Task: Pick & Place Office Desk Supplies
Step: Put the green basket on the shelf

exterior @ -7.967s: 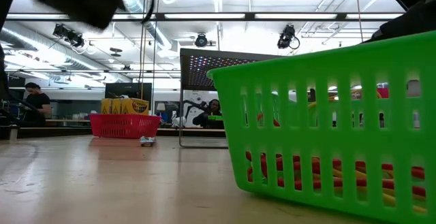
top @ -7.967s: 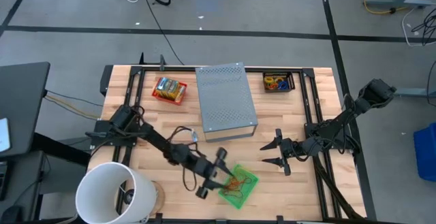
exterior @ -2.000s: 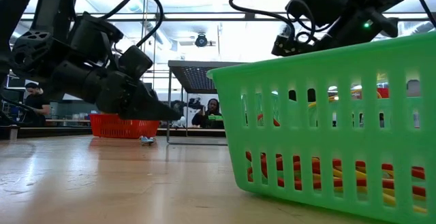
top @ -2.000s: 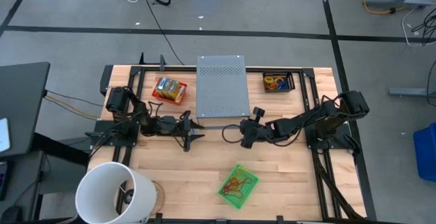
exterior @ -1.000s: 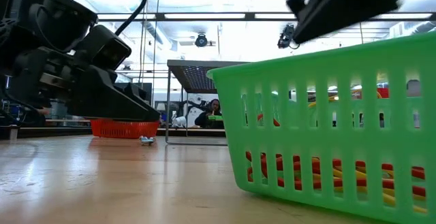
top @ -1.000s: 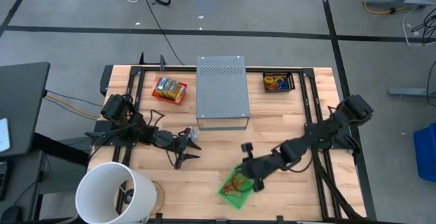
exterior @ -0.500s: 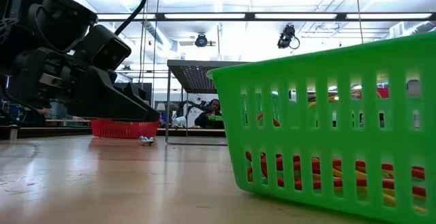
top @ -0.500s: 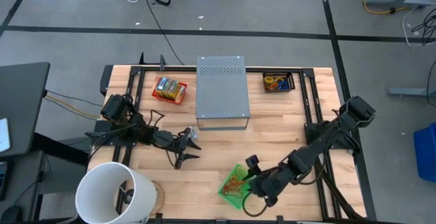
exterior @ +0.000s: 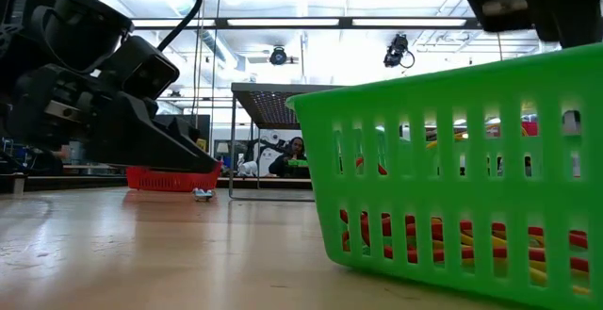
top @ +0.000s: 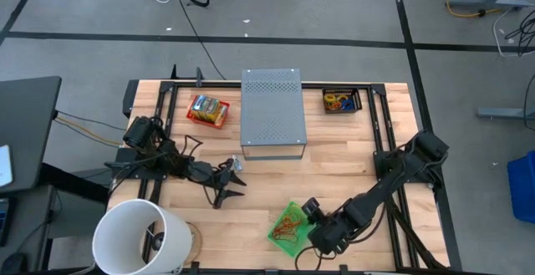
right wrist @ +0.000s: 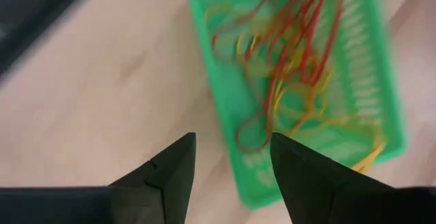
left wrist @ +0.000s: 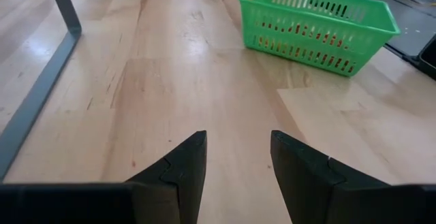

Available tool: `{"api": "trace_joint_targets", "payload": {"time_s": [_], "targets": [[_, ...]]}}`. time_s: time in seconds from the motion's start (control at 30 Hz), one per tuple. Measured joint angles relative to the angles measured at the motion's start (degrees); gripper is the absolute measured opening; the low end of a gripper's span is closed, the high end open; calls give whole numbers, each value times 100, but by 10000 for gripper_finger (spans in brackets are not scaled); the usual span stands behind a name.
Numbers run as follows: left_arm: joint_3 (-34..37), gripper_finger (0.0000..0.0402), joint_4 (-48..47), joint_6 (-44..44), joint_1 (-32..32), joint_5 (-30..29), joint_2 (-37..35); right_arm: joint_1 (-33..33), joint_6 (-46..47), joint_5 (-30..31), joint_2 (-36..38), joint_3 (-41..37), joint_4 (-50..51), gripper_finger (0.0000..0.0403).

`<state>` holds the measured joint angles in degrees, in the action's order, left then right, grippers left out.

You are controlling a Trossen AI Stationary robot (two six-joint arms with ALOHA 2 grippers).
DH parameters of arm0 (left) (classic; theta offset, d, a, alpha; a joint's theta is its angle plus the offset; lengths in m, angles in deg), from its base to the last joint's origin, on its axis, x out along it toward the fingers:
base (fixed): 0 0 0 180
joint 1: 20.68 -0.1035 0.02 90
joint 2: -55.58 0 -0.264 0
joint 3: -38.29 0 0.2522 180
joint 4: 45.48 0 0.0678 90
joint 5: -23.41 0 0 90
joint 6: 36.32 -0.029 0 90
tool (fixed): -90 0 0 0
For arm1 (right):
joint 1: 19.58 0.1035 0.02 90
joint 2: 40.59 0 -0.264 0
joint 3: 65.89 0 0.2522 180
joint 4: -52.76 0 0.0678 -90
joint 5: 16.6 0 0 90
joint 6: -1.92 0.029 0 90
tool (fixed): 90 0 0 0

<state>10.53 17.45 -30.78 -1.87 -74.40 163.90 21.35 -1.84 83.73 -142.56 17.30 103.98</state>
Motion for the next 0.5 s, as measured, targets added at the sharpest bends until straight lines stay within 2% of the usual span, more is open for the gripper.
{"api": "trace_joint_targets", "payload": {"time_s": [0.23,0.5], "targets": [[0,169,2,-7,-2,-11,0,11,-62,95,-167,23,226,196],[0,169,4,-6,-2,-11,0,-91,-62,134,-224,25,28,194]]}}
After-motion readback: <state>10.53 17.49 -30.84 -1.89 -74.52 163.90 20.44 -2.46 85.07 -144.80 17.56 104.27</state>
